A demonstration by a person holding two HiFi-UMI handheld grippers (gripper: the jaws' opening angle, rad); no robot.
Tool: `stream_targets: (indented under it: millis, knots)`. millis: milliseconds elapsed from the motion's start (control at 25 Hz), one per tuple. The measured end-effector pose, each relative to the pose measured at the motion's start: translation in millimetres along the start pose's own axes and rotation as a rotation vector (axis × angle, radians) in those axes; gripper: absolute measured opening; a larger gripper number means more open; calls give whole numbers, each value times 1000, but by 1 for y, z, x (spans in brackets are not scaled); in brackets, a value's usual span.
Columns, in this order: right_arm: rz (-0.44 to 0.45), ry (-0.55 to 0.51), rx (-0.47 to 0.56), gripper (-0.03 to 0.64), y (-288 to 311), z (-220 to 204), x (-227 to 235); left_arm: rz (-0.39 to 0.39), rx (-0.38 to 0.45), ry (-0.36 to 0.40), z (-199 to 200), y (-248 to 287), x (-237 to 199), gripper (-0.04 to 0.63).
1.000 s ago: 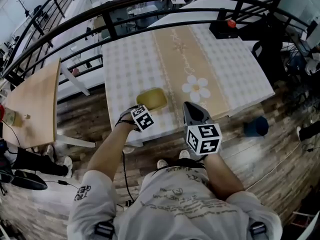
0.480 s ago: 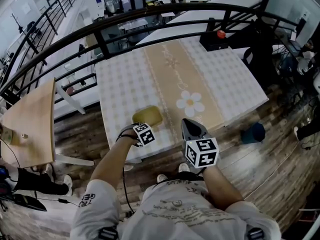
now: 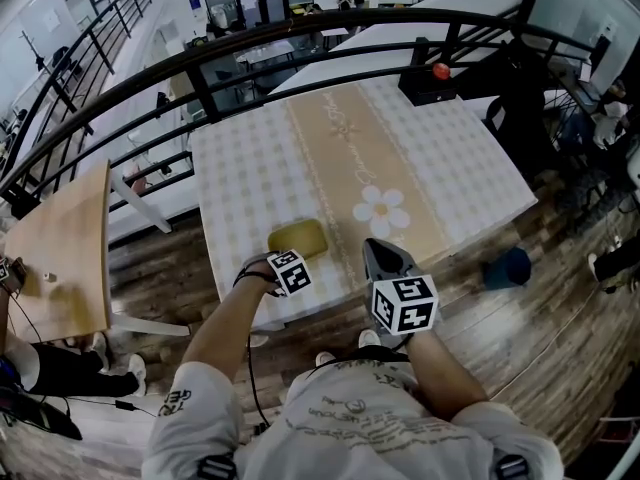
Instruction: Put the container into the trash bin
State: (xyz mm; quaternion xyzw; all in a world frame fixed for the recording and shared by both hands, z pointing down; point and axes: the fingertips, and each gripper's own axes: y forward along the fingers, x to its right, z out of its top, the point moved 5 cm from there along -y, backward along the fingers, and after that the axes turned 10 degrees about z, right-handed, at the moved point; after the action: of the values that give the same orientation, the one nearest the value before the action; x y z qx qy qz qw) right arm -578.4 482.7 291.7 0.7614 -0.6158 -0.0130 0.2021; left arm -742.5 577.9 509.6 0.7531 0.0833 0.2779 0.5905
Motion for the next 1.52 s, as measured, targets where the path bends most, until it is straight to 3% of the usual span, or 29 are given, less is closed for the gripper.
stream_targets:
  millis: [200, 400, 640, 960, 1360, 1520]
  knots:
    - [4, -2, -2, 3, -5, -2, 2, 14, 21, -10, 7, -14, 1, 15]
    - [18, 1, -3, 3, 2, -2, 3, 21, 71, -71, 13, -43, -10, 15]
    - [28, 3, 1, 3, 1, -3, -4, 42, 124, -144, 27, -100, -12, 15]
    - [25, -1, 8, 3, 3, -8, -12, 51, 171, -159, 43, -183, -4, 14]
    - [-52, 18, 42, 3, -17, 0, 5, 95, 192, -123, 70, -183, 1, 14]
    - [-136, 36, 60, 3, -37, -1, 32, 65, 216, -53, 104, -170, 5, 14]
